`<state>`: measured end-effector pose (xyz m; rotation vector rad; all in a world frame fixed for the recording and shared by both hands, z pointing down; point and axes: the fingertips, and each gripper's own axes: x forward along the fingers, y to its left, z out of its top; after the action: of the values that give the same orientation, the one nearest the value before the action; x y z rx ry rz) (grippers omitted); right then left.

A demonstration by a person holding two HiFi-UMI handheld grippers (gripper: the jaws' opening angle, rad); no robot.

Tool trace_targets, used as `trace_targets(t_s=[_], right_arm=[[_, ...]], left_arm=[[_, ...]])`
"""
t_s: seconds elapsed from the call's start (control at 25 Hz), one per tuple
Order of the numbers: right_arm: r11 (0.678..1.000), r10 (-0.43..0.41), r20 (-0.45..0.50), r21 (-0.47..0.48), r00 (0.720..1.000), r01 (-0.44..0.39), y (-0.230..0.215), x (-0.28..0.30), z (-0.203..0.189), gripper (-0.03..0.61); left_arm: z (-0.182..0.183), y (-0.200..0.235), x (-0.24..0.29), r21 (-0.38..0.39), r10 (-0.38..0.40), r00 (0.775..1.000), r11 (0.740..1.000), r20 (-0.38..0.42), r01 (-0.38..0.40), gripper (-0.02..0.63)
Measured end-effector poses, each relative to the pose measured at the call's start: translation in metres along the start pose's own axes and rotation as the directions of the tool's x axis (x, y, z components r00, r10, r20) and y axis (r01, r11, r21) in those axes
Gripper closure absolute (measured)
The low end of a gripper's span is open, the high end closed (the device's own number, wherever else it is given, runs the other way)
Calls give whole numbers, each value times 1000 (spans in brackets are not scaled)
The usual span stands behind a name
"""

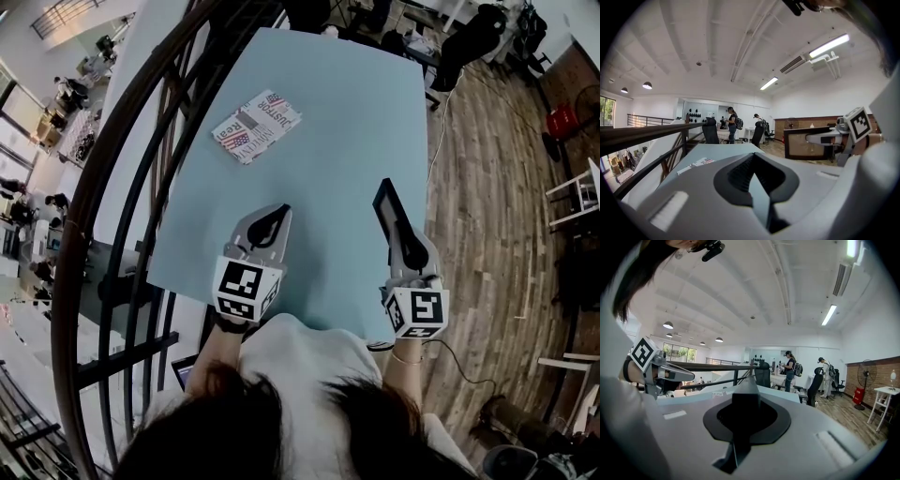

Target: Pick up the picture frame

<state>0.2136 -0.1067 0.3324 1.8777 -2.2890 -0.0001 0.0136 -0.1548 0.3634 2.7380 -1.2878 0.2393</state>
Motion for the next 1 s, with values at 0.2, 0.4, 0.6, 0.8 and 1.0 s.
trace_targets(t_s=[0.2, 0.4, 0.6, 0.8, 1.0], right_arm=[[1000, 2, -4, 4, 1000, -2, -1, 2, -3, 568], [1000, 2, -3, 9, 1000, -2, -1, 1, -3, 568], [1000, 5, -3, 11, 1000, -5, 0, 0, -2, 568], [1000, 9, -4, 10, 1000, -9, 0, 2, -3, 568], [1000, 17, -2, 11, 1000, -17, 0, 1, -2, 568]], left_arm=[[-1, 2, 0, -6, 9, 1000, 1000, 1, -9, 557], [-1, 3, -2, -8, 13, 1000, 1000, 3, -13, 557], [-1, 2, -3, -9, 17, 1000, 1000, 2, -17, 557], [0, 5, -2, -12, 21, 1000, 1000, 3, -21, 557], [-1, 4, -3, -12, 26, 1000, 1000, 1, -26, 557]])
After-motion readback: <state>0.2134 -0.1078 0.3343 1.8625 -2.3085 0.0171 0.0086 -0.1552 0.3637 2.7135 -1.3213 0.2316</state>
